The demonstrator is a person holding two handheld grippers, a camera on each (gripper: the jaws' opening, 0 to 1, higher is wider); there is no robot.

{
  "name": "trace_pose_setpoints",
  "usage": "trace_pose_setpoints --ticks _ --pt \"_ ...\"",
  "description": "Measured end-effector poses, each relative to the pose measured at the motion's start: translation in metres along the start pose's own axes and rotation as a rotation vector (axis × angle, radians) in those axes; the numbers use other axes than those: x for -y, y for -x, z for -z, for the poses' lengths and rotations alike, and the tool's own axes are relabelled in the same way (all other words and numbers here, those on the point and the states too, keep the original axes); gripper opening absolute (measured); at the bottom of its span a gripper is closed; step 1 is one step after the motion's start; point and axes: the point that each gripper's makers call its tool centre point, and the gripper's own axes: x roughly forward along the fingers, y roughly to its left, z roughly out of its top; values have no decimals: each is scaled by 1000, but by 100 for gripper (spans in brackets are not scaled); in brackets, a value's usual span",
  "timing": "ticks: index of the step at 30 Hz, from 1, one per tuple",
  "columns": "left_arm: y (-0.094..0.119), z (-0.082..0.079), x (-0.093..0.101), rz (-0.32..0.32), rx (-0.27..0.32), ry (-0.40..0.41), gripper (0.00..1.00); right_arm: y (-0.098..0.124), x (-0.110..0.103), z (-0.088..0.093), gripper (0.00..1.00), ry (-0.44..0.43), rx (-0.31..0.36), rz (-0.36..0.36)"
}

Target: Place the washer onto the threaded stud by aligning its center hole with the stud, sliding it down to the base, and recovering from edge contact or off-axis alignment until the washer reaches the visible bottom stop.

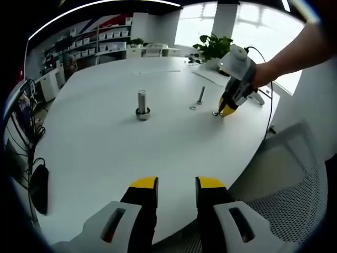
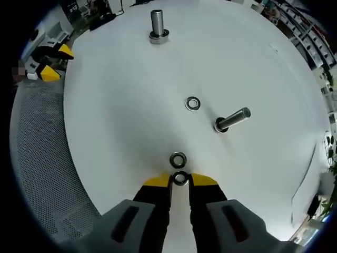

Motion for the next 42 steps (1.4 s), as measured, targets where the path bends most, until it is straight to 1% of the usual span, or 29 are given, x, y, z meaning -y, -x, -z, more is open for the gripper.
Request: trace_pose_setpoints --ticks 3,5,6,11,12,18,23,25,27,34,38,42 --pt "0 0 0 -3 -1 -7 26 0 0 0 15 -6 14 3" --pt "0 1 0 -1 -5 0 26 0 -1 0 15 23 25 -4" --pt "0 1 0 -1 -4 0 26 0 0 0 15 42 23 -8" --pt "0 1 0 -1 -9 -4 26 0 -1 1 16 85 -5 -29" --pt "0 1 0 -2 -9 -3 26 0 -2 1 16 107 -12 -33" --pt "0 0 0 -3 -6 -2 26 2 -2 5 19 144 -27 -51" --pt "0 0 -1 -6 -6 -1 26 1 -2 3 19 137 -48 -45" --pt "-1 1 -1 -7 -10 -7 25 0 0 3 17 117 -50 -37" --pt "-1 2 0 -6 -14 -9 25 0 1 3 16 78 -48 -22" --pt "-1 1 -1 -7 -10 -8 25 1 -2 3 15 88 -33 4" --pt "-1 2 -1 -8 -13 -5 25 2 -2 2 14 76 -21 19" --pt "-1 3 -1 -6 -19 -11 24 3 -4 1 14 116 -15 37"
